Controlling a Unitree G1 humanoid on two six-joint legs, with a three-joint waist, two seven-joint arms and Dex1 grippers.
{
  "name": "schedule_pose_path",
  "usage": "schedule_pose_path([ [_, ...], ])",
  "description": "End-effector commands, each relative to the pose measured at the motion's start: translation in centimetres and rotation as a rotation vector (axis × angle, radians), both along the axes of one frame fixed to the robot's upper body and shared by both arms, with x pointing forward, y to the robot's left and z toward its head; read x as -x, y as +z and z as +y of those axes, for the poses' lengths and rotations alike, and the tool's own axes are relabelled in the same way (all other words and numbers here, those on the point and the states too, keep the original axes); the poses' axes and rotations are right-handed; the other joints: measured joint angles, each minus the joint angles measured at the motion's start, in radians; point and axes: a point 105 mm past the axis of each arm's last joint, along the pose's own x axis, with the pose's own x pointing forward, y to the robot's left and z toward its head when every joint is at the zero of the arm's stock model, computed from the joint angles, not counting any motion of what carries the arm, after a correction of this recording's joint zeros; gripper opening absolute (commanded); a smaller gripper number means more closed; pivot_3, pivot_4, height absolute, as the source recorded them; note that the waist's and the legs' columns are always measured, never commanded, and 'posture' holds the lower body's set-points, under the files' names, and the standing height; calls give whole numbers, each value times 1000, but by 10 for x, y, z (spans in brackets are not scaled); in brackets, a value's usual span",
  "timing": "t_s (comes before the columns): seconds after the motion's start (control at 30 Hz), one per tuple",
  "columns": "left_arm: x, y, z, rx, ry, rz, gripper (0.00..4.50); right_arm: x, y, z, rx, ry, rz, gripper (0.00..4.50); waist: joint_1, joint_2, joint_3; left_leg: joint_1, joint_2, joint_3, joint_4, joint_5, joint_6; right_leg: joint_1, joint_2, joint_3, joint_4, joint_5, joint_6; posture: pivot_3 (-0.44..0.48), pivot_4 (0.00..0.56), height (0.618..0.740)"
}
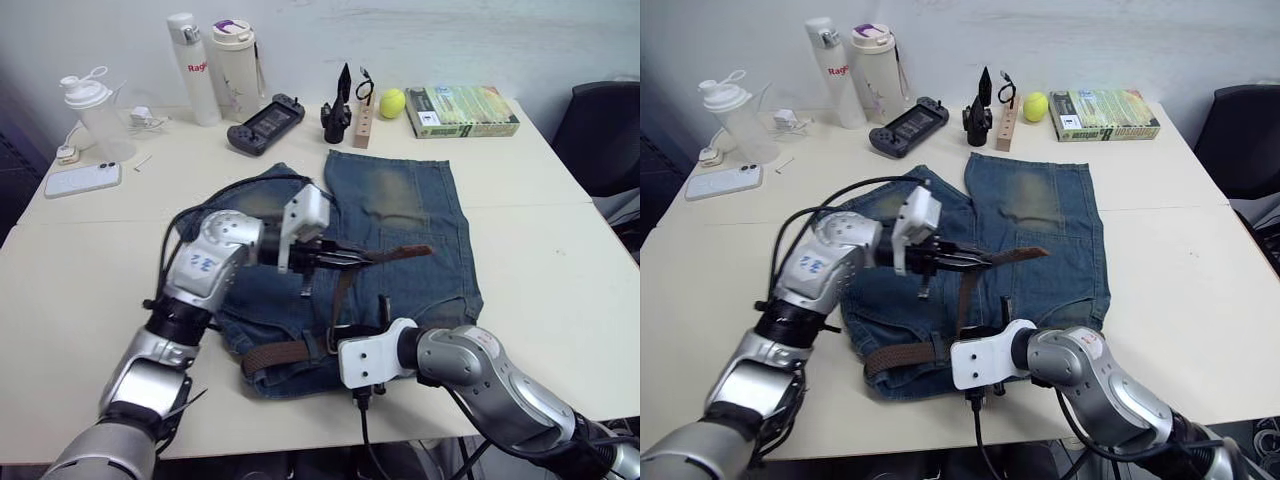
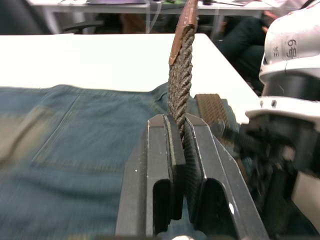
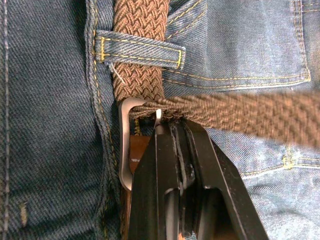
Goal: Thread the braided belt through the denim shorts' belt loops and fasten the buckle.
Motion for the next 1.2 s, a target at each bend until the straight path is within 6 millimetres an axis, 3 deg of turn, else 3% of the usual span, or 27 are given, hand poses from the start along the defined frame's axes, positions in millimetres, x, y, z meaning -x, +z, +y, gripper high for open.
schedule_pose_path([
  [0.03, -9, 29, -24, 58, -11, -137, 0, 30, -74, -28, 197, -33, 342, 34, 2, 0, 0, 0, 0, 0, 0, 0, 1, 0, 0, 0, 0, 0, 0, 0, 150, 724],
  [0.17, -14, 29, -44, 62, -30, -137, 0, 31, -76, -27, 198, -26, 339, 34, 4, 0, 0, 0, -1, 0, 0, 0, 1, 0, -1, 0, 0, 0, 1, 0, 150, 724],
  [0.4, -9, 44, -89, 90, -100, -182, 0, 36, -80, -27, 198, -8, 346, 34, 16, -1, 0, -1, -3, -1, 1, 0, 5, 1, -3, 0, -3, 3, 5, 0, 150, 724],
  [0.83, 14, 40, -122, 77, -239, -212, 0, 42, -83, -27, 192, 4, 353, 34, 17, 0, 0, -1, -7, -6, 1, -2, 10, 7, -15, -5, -8, 5, 9, 0, 150, 724],
  [0.93, 9, 45, -116, 98, -215, -228, 0, 43, -84, -27, 187, -2, 361, 34, 17, 0, 0, 0, -8, -10, 1, -2, 10, 12, -16, -9, -14, 7, 11, 0, 150, 724],
  [1.0, -1, 50, -101, 115, -164, -241, 0, 42, -84, -27, 184, -9, 360, 34, 16, 0, 0, -1, -8, -11, 1, -2, 10, 13, -16, -10, -16, 8, 11, 0, 150, 724],
  [1.07, -17, 55, -68, 145, -60, -272, 0, 39, -82, -27, 148, -57, 355, 34, 11, 0, 0, -1, -8, -11, 1, -2, 10, 13, -16, -10, -16, 8, 11, 0, 150, 724],
  [1.2, -27, 51, -21, 133, 56, -322, 0, 30, -75, -27, 87, -128, 337, 34, 6, 3, -1, 0, -7, -11, -1, -2, 10, 13, -16, -11, -16, 8, 11, 0, 150, 724],
])
